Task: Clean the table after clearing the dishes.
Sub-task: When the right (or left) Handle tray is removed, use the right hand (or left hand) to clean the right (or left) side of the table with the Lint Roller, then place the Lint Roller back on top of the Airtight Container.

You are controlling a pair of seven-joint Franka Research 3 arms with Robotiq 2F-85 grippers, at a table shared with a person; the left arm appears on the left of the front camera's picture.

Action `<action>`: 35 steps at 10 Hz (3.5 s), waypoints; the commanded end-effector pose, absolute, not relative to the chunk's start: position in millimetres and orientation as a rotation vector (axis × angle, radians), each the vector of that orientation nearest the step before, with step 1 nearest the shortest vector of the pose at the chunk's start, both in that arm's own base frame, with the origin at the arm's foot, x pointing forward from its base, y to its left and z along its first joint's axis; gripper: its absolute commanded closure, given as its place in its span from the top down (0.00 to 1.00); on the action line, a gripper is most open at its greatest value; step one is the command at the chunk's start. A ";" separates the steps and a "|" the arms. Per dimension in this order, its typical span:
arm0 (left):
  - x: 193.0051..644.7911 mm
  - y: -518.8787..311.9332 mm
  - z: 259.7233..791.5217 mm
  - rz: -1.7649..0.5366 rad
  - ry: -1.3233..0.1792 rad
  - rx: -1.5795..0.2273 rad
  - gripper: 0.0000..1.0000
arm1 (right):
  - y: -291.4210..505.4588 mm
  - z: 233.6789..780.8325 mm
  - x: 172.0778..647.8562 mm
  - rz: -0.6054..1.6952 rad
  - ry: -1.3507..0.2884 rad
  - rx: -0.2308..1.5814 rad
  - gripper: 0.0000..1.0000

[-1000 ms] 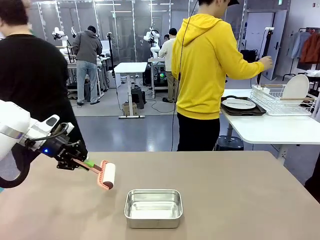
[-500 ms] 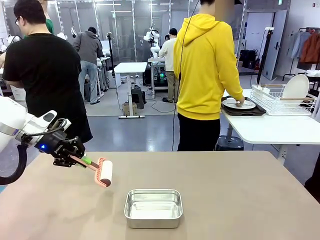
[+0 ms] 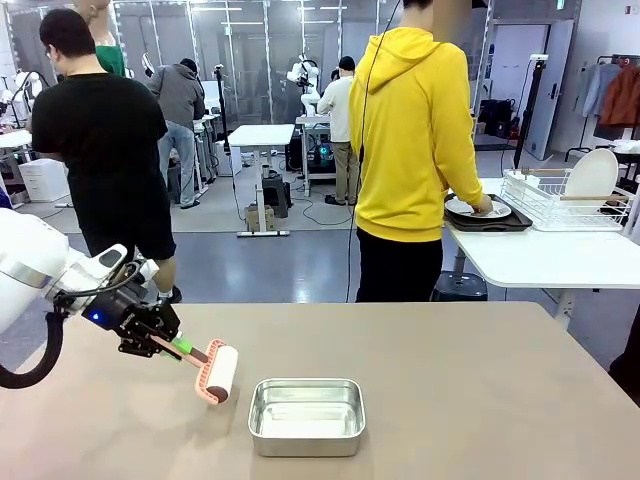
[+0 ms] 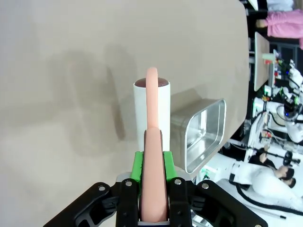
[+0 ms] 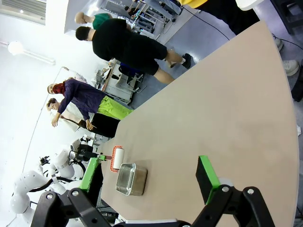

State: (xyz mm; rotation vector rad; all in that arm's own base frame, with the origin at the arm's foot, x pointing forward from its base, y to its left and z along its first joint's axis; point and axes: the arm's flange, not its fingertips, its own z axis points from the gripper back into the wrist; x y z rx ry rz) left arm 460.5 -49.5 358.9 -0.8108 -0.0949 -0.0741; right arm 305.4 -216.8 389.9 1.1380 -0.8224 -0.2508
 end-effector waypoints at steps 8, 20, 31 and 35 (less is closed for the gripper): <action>460.0 33.6 313.3 -0.002 -0.089 -0.719 0.20 | -216.0 392.4 302.7 -0.242 -0.818 1.138 1.00; 341.3 130.4 463.0 -0.097 -0.323 -0.642 0.20 | -216.0 392.4 302.7 -0.242 -0.818 1.138 1.00; 364.6 136.6 440.8 -0.050 -0.252 -0.614 0.20 | -216.0 392.4 302.7 -0.242 -0.818 1.138 1.00; 395.0 43.5 466.9 -0.318 -0.168 -0.444 0.20 | -216.0 392.4 302.7 -0.242 -0.818 1.138 1.00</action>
